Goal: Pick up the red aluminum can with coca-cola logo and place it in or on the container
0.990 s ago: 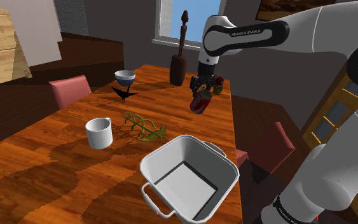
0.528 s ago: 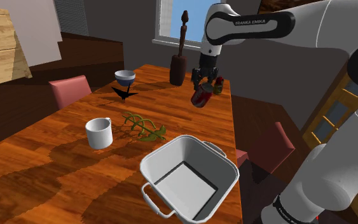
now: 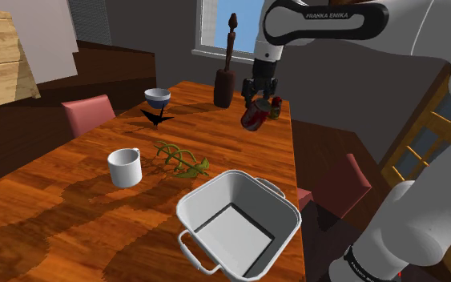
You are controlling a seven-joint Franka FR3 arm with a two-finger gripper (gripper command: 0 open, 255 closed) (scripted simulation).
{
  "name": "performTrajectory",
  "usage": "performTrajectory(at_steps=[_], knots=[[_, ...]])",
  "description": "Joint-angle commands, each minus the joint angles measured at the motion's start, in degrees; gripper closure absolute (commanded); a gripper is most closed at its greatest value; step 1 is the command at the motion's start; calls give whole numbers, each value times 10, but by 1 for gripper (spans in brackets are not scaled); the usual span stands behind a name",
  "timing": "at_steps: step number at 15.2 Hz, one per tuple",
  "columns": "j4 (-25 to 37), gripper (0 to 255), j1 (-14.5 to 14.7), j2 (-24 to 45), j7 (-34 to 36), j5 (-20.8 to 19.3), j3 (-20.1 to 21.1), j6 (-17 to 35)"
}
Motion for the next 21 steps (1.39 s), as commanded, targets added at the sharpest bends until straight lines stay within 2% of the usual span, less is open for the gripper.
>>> performTrajectory(at_steps=[1,11,21], knots=[[-23,255,10,-24,23,1,13,0],[-106,255,60,-124,145,24,90,-16],[-123,255,109,-170,275,65,181,-39]])
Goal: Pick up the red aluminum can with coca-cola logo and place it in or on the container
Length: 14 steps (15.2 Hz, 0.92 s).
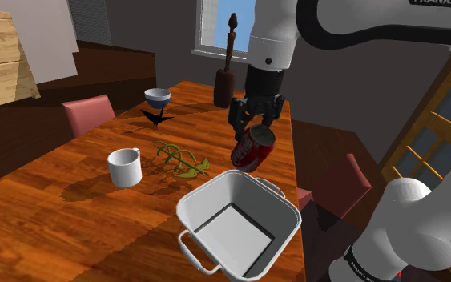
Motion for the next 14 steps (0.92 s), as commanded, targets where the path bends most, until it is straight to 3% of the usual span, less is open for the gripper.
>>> performTrajectory(at_steps=[1,4,14], knots=[[8,255,9,2,29,8,20,-4],[16,255,21,1,67,19,47,-10],[-70,255,25,-10,63,25,53,66]])
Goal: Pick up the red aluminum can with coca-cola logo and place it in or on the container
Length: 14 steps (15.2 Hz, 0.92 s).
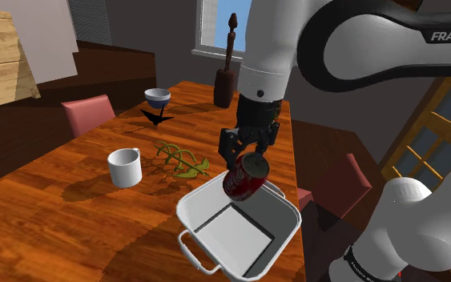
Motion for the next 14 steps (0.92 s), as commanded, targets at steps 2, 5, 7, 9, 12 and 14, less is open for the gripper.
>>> performTrajectory(at_steps=[2,5,7,9,12,14], knots=[[-24,255,1,-2,0,2,2,22],[-47,255,2,-2,-1,4,5,45],[-61,255,3,-1,-1,5,6,61],[-75,255,3,0,-1,6,8,76],[-75,255,3,0,-1,6,8,76],[-75,255,3,0,-1,6,8,76]])
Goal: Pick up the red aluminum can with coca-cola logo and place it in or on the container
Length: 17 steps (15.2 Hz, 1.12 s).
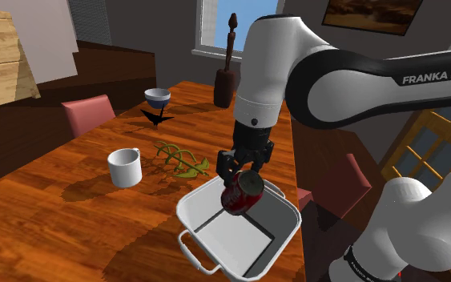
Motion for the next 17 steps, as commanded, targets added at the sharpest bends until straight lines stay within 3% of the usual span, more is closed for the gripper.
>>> performTrajectory(at_steps=[1,2,3,8,12,17], knots=[[0,255,0,0,0,0,0,0],[0,255,0,0,0,0,0,0],[0,0,0,0,0,0,0,0],[0,0,0,0,0,0,0,0],[72,0,-3,-1,2,-5,-8,-73],[72,0,-3,-1,2,-5,-8,-73]])
